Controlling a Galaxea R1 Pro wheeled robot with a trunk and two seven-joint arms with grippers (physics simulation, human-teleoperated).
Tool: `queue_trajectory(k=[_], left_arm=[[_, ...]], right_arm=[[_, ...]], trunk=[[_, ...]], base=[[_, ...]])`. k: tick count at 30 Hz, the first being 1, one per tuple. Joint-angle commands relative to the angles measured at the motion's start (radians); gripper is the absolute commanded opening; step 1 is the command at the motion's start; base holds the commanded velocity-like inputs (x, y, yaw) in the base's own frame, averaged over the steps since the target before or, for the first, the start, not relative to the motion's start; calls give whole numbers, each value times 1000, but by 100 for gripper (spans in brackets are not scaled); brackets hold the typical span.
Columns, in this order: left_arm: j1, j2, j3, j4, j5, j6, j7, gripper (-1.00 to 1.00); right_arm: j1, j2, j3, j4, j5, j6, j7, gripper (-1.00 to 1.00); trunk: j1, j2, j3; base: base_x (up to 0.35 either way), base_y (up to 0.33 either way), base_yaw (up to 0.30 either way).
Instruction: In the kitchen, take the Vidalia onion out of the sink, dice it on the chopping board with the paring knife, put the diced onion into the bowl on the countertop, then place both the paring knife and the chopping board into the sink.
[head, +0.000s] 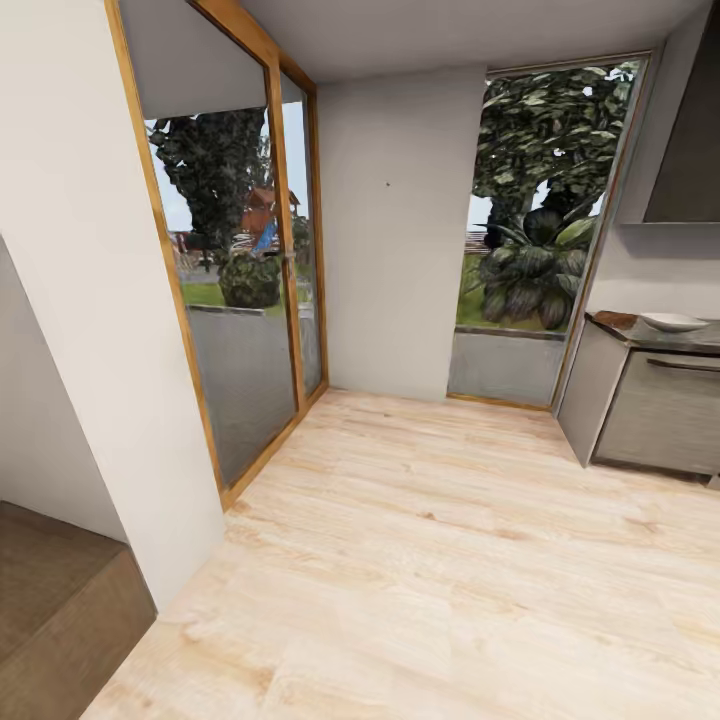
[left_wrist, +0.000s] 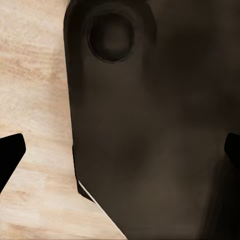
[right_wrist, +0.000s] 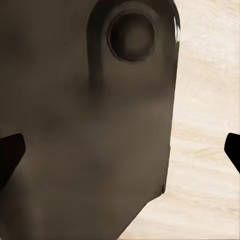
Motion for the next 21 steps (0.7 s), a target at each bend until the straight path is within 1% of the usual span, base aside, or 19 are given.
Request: queue_trajectory(k=[1,3,9,17,21], left_arm=[[5,2,3,-1,-2,-2,0,100],[5,2,3,-1,-2,-2,0,100],[5,2,3,-1,-2,-2,0,100],[5,2,4,-3,-3,-2,0,100],[5,2,5,-19,-3,-2,0,100]], right_arm=[[-6,6,5,-6,2,-2,-3,100],[-13,15,4,-15,2,-2,-3,100],[-15,20,1,-21,2,-5,-3,100],[-15,21,-1,-23,2,-6,-3,100],[-15,19,-4,-27,0,-13,-3,100]], trunk=[[0,0,0],[0,0,0],[0,0,0],[0,0,0],[0,0,0]], base=[[0,0,0],[0,0,0],[0,0,0],[0,0,0],[0,0,0]])
